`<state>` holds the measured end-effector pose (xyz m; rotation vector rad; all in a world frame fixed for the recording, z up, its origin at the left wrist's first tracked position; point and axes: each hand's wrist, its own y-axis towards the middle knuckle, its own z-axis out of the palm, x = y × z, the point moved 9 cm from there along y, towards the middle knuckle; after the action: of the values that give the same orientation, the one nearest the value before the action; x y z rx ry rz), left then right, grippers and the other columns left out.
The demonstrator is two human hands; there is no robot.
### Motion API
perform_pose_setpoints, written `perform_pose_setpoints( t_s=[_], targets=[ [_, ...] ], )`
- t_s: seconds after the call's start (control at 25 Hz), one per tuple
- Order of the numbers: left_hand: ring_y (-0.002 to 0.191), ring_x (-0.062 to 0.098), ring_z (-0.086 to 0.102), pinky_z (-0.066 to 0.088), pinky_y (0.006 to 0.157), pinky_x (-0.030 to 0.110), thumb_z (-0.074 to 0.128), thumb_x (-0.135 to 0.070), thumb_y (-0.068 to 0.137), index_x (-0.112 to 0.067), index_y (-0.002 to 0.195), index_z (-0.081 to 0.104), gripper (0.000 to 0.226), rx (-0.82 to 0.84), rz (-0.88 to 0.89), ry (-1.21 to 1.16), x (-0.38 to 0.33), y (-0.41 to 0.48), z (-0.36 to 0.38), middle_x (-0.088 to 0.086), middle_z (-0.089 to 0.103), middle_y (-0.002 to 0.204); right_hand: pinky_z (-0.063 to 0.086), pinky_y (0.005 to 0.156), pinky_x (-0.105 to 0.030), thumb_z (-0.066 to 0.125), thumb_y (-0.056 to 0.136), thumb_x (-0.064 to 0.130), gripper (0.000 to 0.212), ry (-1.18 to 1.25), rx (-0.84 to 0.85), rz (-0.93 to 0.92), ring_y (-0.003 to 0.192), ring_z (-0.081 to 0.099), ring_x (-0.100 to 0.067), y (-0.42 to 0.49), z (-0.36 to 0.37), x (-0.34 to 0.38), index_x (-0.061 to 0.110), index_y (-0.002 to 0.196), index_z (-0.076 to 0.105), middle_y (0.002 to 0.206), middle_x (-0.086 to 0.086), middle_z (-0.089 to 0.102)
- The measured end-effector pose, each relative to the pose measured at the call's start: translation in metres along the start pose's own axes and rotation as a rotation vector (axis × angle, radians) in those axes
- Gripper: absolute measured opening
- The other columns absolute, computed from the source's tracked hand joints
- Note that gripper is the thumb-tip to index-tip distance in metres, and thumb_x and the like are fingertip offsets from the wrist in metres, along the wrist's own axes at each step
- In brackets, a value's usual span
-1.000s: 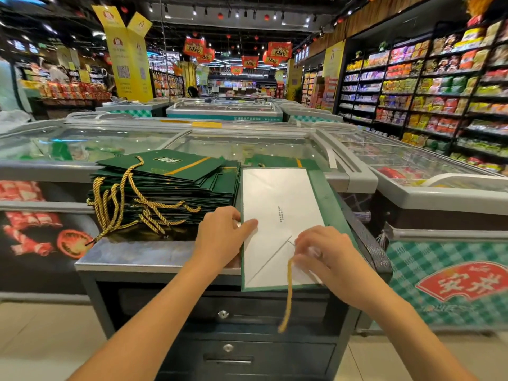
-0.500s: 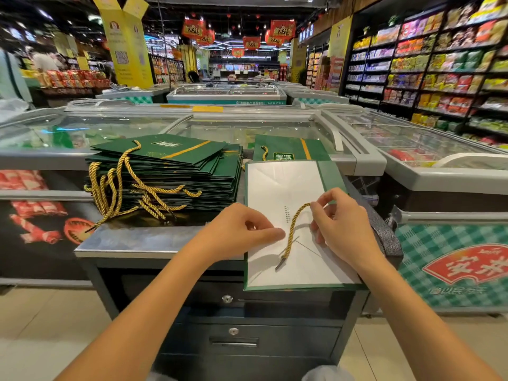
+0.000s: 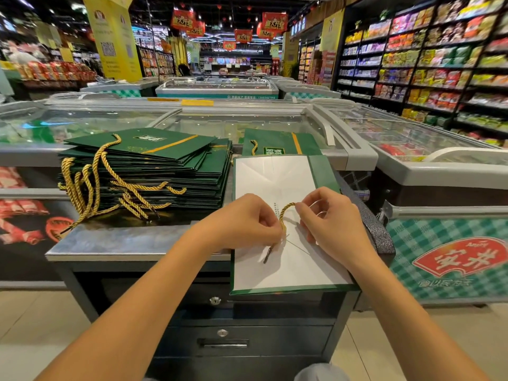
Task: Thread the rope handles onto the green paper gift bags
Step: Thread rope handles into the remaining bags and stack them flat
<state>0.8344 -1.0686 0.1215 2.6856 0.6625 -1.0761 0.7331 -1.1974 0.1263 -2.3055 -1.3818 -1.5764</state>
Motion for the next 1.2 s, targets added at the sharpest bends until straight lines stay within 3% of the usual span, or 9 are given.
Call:
perform_pose_setpoints(
  t_s=[0.08, 0.24, 0.44, 0.56, 0.8, 0.96, 1.12, 1.2],
  targets=[
    [0.06, 0.005, 0.058, 0.046, 0.063, 0.019, 0.067, -0.024, 0.094, -0.013, 0.087, 0.075, 0.015, -0.092, -0.012, -0.208, 0.004, 0.001, -0.011, -0.006, 0.075, 0.074, 0.052, 0.061, -0.026, 0.072, 0.092, 0.029, 0.009, -0.018, -0.009, -0.048, 0.062, 0.064, -0.009, -0.001, -0.001, 0.003, 0.023, 0.088, 0.066, 0.075, 0.008, 0.07],
    [0.066, 0.014, 0.065, 0.043, 0.053, 0.02, 0.068, -0.015, 0.095, -0.005, 0.099, 0.068, 0.011, -0.244, 0.007, -0.7, 0.014, 0.003, -0.022, 0.009, 0.077, 0.084, 0.051, 0.067, -0.019, 0.076, 0.089, 0.025, 0.009, 0.054, 0.032, -0.136, 0.079, 0.064, -0.007, -0.005, 0.0, 0.009, 0.026, 0.095, 0.069, 0.09, 0.014, 0.068],
    [0.073, 0.025, 0.075, 0.058, 0.059, 0.021, 0.069, -0.004, 0.09, -0.005, 0.113, 0.052, 0.028, -0.297, 0.006, -1.043, 0.026, 0.003, -0.015, 0.022, 0.075, 0.092, 0.054, 0.079, -0.029, 0.079, 0.085, 0.025, 0.009, 0.154, 0.142, -0.197, 0.091, 0.067, -0.011, -0.008, 0.01, 0.014, 0.028, 0.091, 0.074, 0.103, 0.013, 0.064],
    [0.072, 0.026, 0.075, 0.057, 0.055, 0.02, 0.07, -0.002, 0.089, -0.006, 0.111, 0.052, 0.028, -0.319, 0.003, -1.001, 0.027, 0.002, -0.015, 0.024, 0.075, 0.094, 0.053, 0.076, -0.026, 0.082, 0.08, 0.032, 0.011, 0.191, 0.157, -0.19, 0.091, 0.066, -0.014, -0.009, 0.012, 0.014, 0.026, 0.086, 0.075, 0.102, 0.011, 0.065],
    [0.076, 0.034, 0.076, 0.062, 0.064, 0.032, 0.073, -0.001, 0.088, -0.003, 0.105, 0.055, 0.025, -0.366, 0.033, -0.819, 0.028, 0.003, -0.015, 0.021, 0.075, 0.091, 0.053, 0.064, -0.021, 0.081, 0.078, 0.038, 0.018, 0.2, 0.161, -0.207, 0.086, 0.066, -0.014, -0.01, 0.013, 0.017, 0.026, 0.089, 0.074, 0.097, 0.01, 0.068],
    [0.072, 0.032, 0.076, 0.061, 0.06, 0.032, 0.071, -0.002, 0.09, -0.001, 0.101, 0.055, 0.019, -0.389, 0.052, -0.743, 0.025, 0.003, -0.013, 0.022, 0.072, 0.09, 0.046, 0.061, -0.011, 0.078, 0.086, 0.019, 0.005, 0.178, 0.161, -0.238, 0.085, 0.064, -0.013, -0.01, 0.013, 0.017, 0.02, 0.089, 0.074, 0.095, 0.007, 0.069],
    [0.073, 0.02, 0.07, 0.055, 0.062, 0.033, 0.069, -0.007, 0.092, -0.013, 0.094, 0.065, 0.007, -0.537, 0.139, -0.541, 0.024, -0.003, -0.026, 0.006, 0.07, 0.089, 0.049, 0.061, -0.011, 0.072, 0.092, 0.013, 0.003, 0.183, 0.135, -0.194, 0.084, 0.065, -0.009, -0.009, 0.013, 0.011, 0.015, 0.092, 0.073, 0.091, 0.01, 0.07],
    [0.078, 0.021, 0.066, 0.055, 0.068, 0.034, 0.071, -0.008, 0.089, -0.02, 0.095, 0.072, 0.013, -0.504, 0.227, -0.449, 0.016, -0.004, -0.026, -0.004, 0.071, 0.093, 0.052, 0.062, -0.015, 0.071, 0.093, 0.015, 0.003, 0.189, 0.106, -0.186, 0.084, 0.067, -0.011, -0.008, 0.011, 0.01, 0.017, 0.092, 0.073, 0.089, 0.012, 0.071]
  ],
)
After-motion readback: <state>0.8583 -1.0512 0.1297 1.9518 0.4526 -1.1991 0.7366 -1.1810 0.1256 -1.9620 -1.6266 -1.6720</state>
